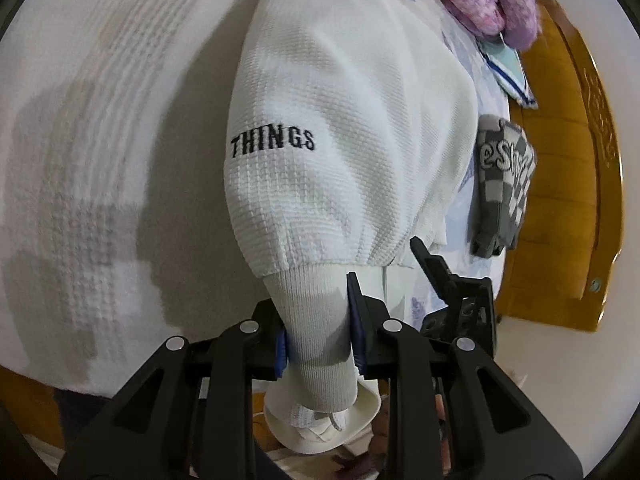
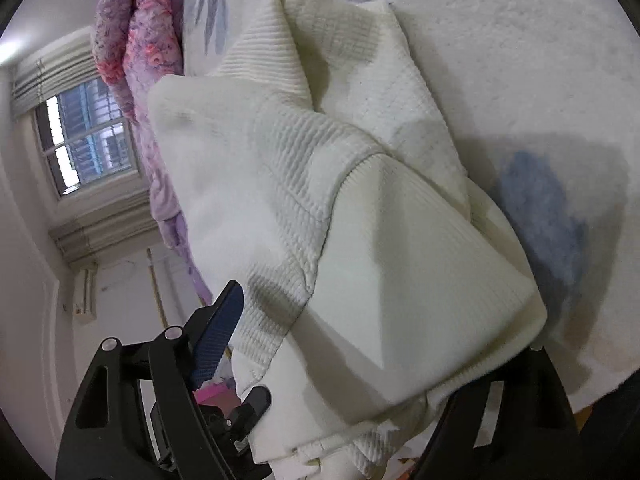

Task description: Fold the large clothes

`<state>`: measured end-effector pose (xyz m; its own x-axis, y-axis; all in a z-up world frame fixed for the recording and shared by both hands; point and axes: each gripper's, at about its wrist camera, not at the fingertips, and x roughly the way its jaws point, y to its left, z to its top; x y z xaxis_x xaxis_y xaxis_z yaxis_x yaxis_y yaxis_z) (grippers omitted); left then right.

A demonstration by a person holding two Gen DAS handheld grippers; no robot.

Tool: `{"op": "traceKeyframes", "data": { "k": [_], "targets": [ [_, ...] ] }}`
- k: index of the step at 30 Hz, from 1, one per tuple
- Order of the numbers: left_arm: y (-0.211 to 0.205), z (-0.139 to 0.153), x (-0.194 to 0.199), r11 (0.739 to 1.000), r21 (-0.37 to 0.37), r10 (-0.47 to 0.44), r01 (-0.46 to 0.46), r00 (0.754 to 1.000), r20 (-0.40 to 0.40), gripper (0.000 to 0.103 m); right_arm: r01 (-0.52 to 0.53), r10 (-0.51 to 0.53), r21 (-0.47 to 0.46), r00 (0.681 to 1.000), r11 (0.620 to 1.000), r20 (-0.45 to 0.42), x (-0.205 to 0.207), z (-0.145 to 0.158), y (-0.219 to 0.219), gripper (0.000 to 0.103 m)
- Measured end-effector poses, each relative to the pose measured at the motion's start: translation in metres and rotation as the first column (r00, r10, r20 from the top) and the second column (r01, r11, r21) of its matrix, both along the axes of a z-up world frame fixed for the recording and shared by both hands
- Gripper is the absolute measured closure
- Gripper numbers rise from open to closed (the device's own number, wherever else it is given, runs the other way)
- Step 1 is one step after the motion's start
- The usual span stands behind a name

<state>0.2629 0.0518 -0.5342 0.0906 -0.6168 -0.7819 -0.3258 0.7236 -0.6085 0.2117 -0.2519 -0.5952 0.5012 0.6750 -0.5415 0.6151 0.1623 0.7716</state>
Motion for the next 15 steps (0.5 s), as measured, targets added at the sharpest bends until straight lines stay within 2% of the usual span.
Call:
{"op": "traceKeyframes", "data": {
  "k": [1,2,3,5,7,9,10,12,15],
  "targets": [
    [0.001,-0.004,-0.001,1.000,0.001,0.017,-0.017,1.000,-0.013,0.077,-0.010,0.010,-0.020,1.000,1.000,-0.015,-0.001,0.000,0.000,0.043],
    [0.003,-0.011,-0.002,0.999,0.014,0.043,-0.043,0.999,-0.034,0.072,-0.016,0.015,-0.030,1.000,0.999,-0.020,-0.002,-0.001,0.000,0.054],
    [0.003,-0.017,-0.004,0.998,0.035,0.062,-0.060,0.996,-0.060,0.065,-0.031,0.029,-0.053,0.999,0.998,-0.024,-0.003,0.002,0.000,0.061],
    [0.001,-0.025,-0.004,0.995,0.083,0.071,-0.063,0.993,-0.091,0.060,-0.073,0.072,-0.094,0.997,0.993,-0.016,-0.003,0.009,-0.001,0.076],
    [-0.006,-0.023,-0.002,0.991,0.131,0.034,-0.024,0.997,-0.075,0.059,-0.182,0.183,-0.219,0.983,0.959,-0.017,0.004,0.030,0.006,0.078],
    [-0.016,-0.004,0.000,0.979,0.198,-0.045,0.045,0.999,-0.006,0.073,-0.296,0.320,-0.375,0.947,0.878,0.001,0.018,0.061,0.017,0.080],
    [-0.020,0.005,0.000,0.973,0.221,-0.079,0.073,0.997,0.020,0.075,-0.329,0.369,-0.433,0.929,0.839,0.010,0.025,0.077,0.022,0.081],
    [-0.024,0.032,0.001,0.967,0.239,-0.106,0.085,0.992,0.073,0.077,-0.352,0.421,-0.490,0.906,0.798,0.034,0.037,0.103,0.027,0.081],
    [-0.029,0.075,0.009,0.952,0.285,-0.156,0.109,0.976,0.149,0.078,-0.362,0.477,-0.544,0.875,0.757,0.082,0.057,0.148,0.032,0.082]
  ]
}}
